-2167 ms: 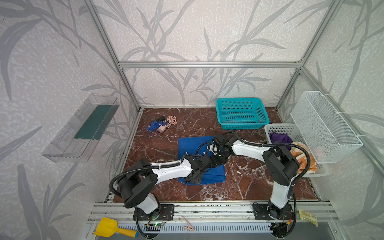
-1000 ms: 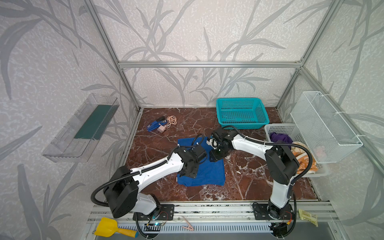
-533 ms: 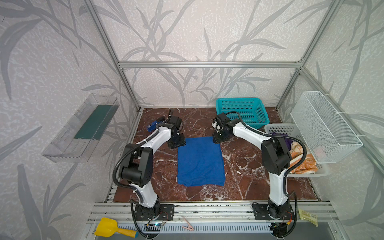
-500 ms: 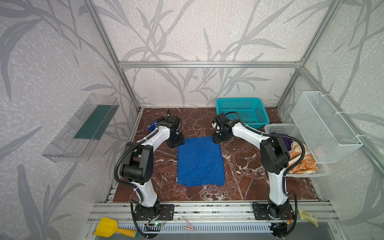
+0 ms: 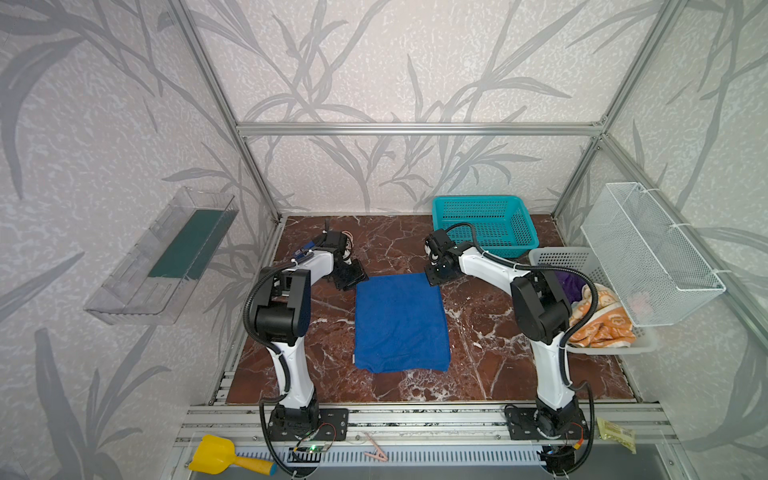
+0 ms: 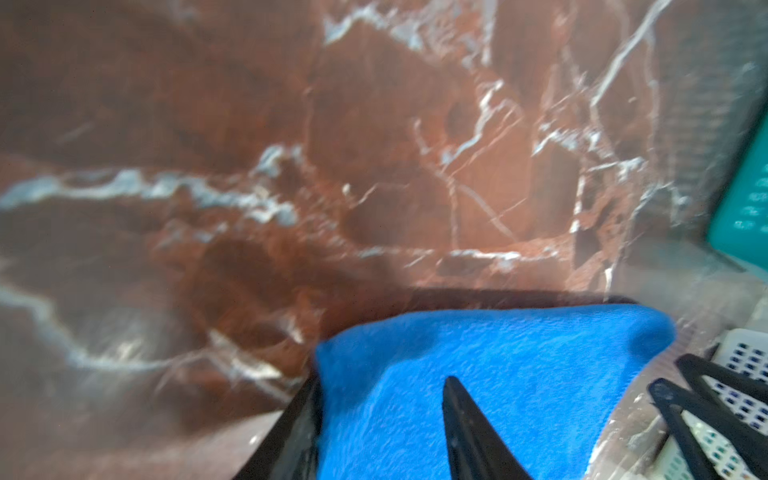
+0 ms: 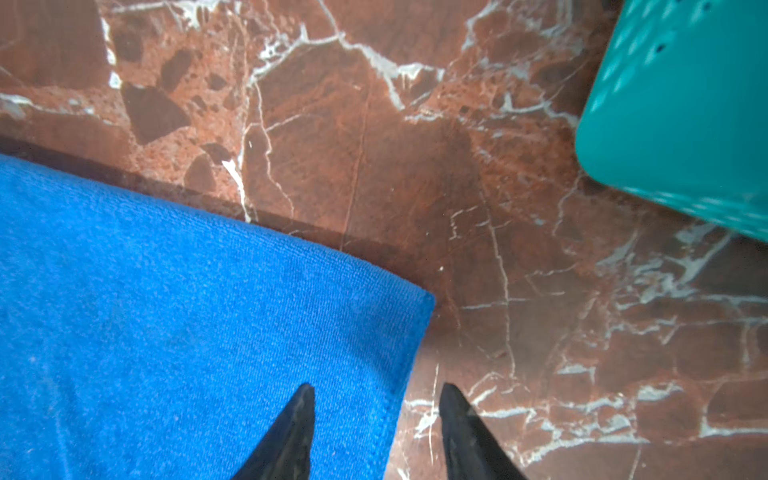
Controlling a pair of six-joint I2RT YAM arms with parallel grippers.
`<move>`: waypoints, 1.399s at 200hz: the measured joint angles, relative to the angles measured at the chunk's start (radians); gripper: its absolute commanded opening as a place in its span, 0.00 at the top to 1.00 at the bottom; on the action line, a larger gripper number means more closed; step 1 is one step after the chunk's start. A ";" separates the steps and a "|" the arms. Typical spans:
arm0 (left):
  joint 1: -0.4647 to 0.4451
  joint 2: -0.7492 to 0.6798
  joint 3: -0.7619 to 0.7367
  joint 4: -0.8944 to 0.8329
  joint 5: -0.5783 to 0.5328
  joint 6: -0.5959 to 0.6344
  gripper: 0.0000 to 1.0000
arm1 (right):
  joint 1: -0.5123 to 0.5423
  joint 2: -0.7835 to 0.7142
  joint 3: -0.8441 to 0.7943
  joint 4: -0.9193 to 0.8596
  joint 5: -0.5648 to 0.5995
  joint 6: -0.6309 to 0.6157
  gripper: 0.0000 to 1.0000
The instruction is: Fold and stack the towels
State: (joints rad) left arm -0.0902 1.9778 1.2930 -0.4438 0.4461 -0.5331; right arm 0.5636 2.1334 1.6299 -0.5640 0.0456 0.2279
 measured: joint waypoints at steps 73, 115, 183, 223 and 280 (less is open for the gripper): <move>0.031 -0.065 -0.090 -0.034 -0.018 0.011 1.00 | 0.033 -0.042 -0.050 0.041 0.004 0.016 0.50; 0.128 -0.177 -0.237 -0.081 -0.030 0.011 1.00 | 0.047 -0.056 -0.047 0.038 -0.038 0.031 0.50; 0.130 -0.179 -0.235 -0.089 -0.034 0.019 1.00 | 0.053 0.121 0.243 -0.006 -0.077 0.030 0.49; 0.130 -0.179 -0.230 -0.106 -0.039 0.029 1.00 | 0.054 0.237 0.357 -0.055 -0.081 0.022 0.49; 0.130 -0.179 -0.211 -0.135 -0.060 0.047 1.00 | 0.054 0.276 0.372 -0.084 -0.096 0.014 0.71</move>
State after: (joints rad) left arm 0.0395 1.7988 1.0824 -0.5793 0.3862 -0.4858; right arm 0.6174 2.4092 2.0022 -0.6476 -0.0502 0.2420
